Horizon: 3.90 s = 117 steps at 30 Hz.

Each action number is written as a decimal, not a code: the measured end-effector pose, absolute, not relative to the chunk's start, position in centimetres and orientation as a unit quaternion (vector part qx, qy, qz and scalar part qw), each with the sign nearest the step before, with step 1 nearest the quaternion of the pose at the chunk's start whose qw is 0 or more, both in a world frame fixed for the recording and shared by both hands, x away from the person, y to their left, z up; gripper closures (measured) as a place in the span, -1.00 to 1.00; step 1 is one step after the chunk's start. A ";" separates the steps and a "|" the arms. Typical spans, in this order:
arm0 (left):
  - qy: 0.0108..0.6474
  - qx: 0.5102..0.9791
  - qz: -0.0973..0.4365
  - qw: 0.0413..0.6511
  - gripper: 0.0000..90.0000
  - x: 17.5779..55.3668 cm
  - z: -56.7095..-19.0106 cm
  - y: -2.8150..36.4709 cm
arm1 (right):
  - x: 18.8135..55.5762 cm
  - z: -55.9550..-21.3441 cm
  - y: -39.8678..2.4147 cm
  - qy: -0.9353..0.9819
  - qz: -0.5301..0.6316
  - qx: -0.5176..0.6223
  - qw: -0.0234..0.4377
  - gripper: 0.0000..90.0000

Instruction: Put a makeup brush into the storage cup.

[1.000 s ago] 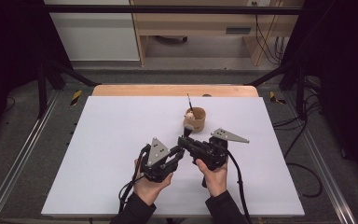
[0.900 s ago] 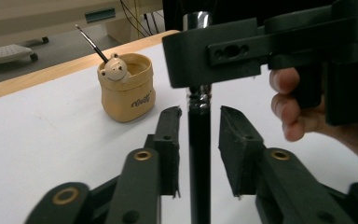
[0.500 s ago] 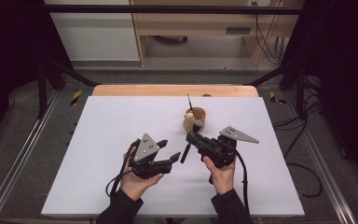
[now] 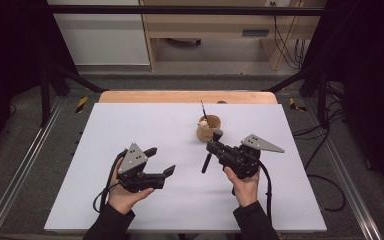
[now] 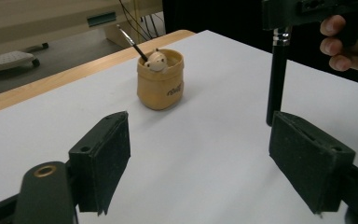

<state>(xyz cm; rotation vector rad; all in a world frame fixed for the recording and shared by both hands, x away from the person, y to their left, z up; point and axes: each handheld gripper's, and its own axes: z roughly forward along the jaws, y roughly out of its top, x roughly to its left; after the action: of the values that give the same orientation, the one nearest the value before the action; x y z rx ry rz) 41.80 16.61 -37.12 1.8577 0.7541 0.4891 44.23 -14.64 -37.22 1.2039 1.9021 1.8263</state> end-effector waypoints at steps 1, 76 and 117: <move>0.316 0.771 0.203 0.514 -0.58 41.8 -37.2 16.9 | 44.3 -37.2 -14.7 0.651 0.626 0.413 0.121 0.71; 0.406 0.730 0.257 0.485 -0.82 41.2 -40.1 29.4 | 50.9 -34.8 -15.6 0.645 0.578 0.435 0.245 0.71; 0.408 0.729 0.255 0.487 -0.83 41.2 -40.1 29.7 | 57.6 -35.3 -14.2 0.624 0.546 0.471 0.301 0.72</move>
<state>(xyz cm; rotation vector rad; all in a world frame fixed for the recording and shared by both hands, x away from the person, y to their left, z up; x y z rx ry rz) 41.22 29.73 -40.09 1.7731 0.9912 0.6213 57.57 -14.19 -35.30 1.2502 1.6552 1.4485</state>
